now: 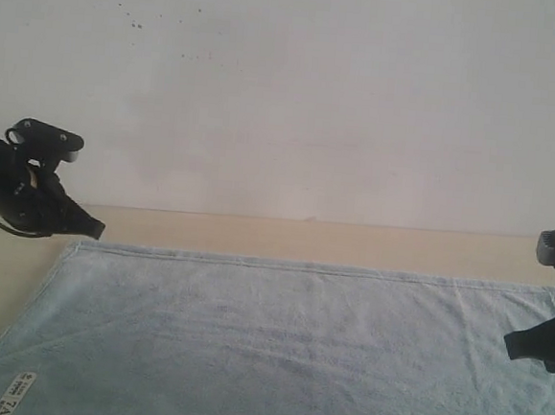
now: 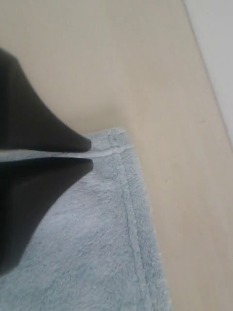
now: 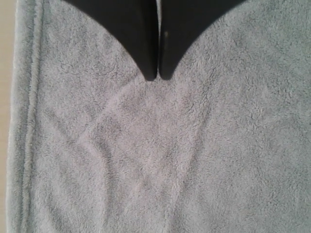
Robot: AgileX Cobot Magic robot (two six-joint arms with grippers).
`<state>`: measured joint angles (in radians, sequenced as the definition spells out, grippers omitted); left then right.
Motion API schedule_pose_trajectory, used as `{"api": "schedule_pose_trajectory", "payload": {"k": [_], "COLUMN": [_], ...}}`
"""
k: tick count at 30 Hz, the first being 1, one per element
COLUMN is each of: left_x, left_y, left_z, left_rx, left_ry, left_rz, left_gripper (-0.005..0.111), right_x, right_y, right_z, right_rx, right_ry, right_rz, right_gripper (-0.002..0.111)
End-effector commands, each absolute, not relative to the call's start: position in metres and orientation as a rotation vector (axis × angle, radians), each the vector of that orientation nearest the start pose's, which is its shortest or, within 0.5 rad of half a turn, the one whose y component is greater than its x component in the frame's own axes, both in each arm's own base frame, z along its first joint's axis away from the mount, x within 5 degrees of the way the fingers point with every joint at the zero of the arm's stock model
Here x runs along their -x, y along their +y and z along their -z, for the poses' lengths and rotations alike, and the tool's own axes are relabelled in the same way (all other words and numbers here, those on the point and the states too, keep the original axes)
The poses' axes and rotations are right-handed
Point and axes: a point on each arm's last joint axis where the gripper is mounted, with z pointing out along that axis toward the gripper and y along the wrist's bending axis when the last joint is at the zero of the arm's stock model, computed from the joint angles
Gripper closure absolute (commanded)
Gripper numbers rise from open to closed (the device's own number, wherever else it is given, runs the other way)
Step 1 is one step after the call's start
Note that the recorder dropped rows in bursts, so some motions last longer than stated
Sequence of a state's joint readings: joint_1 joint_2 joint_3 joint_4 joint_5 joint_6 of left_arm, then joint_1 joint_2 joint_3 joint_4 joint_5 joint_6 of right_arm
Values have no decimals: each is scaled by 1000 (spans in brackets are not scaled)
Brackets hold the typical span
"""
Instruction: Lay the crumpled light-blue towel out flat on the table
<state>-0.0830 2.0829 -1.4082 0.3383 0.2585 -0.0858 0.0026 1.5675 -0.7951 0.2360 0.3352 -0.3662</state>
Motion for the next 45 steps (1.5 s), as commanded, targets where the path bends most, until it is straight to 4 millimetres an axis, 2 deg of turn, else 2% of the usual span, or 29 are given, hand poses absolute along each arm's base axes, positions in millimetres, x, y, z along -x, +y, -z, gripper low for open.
{"api": "schedule_pose_trajectory", "payload": {"k": [1,7,12,17,22,33,41,45], "left_x": [-474,-492,-499,-499,-499,-499,-495,-495], "left_y": [-28,-13,-5,-5,-7,-15,-15,-9], "left_z": [-138,-108,-106,-101,-98,-93,-61,-61], "left_rx": [-430,-398,-379,-338,-204,-156,-174,-214], "left_ry": [2382,2413,2356,2371,2396,2401,2478,2477], "left_rz": [-233,-247,-232,-204,-122,-65,-70,-93], "left_gripper": [103,103,103,103,103,103,103,103], "right_x": [-295,-298,-299,-299,-299,-300,-300,-300], "right_y": [8,8,8,8,8,8,8,8], "right_z": [-192,-193,-194,-194,-194,-195,-195,-195], "right_rx": [214,197,172,172,170,169,169,169], "right_ry": [2537,2507,2498,2496,2489,2482,2482,2482], "right_rz": [-44,-38,-50,-49,-46,-43,-43,-43], "right_gripper": [108,108,108,108,108,108,108,108]}}
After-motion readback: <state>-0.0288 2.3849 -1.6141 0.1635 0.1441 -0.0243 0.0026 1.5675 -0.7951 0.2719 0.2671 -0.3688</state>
